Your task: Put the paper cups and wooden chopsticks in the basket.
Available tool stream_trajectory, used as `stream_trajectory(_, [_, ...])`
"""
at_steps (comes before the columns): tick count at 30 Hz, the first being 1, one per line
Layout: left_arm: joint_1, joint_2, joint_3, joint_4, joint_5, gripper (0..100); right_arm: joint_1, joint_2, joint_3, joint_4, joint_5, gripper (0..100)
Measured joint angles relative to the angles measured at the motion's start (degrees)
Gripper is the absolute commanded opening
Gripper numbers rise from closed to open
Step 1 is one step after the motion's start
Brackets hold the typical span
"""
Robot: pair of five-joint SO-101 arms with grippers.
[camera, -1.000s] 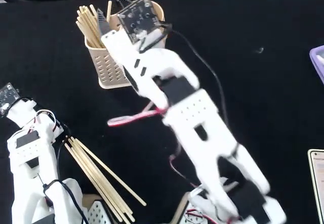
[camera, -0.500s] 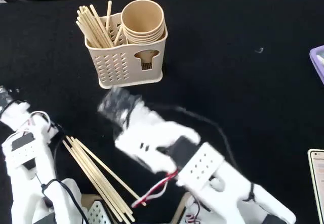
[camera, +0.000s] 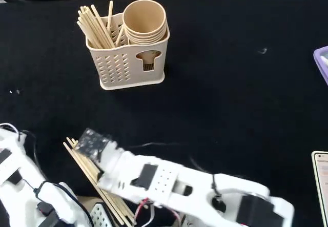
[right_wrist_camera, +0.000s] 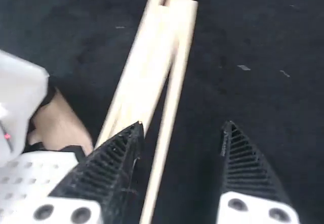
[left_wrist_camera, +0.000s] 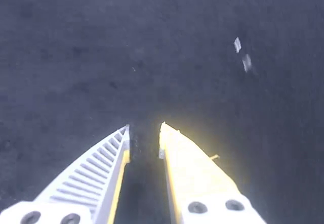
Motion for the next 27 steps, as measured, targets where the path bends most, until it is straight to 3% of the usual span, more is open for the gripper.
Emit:
stream_trajectory(5, [-1.1,0.0,0.0,-0.6,0.5,11,-3.3,8.6,-5.0,-0.3,-3.6,25.1])
stream_trajectory(15, [-6.2,0.0,0.0,-0.6,3.2,11,-3.3,19.9,-12.8,1.0,-4.6,24.5])
stream_trajectory(18, [-6.2,0.0,0.0,-0.6,3.6,11,-3.3,20.3,-14.0,3.4,-4.6,15.2])
stream_trajectory(21, [-6.1,0.0,0.0,-0.6,3.6,11,-0.4,20.4,-14.4,5.1,-3.4,0.5])
stream_trajectory(27, [-6.1,0.0,0.0,-0.6,3.6,11,9.6,20.3,-14.8,7.6,2.9,1.3])
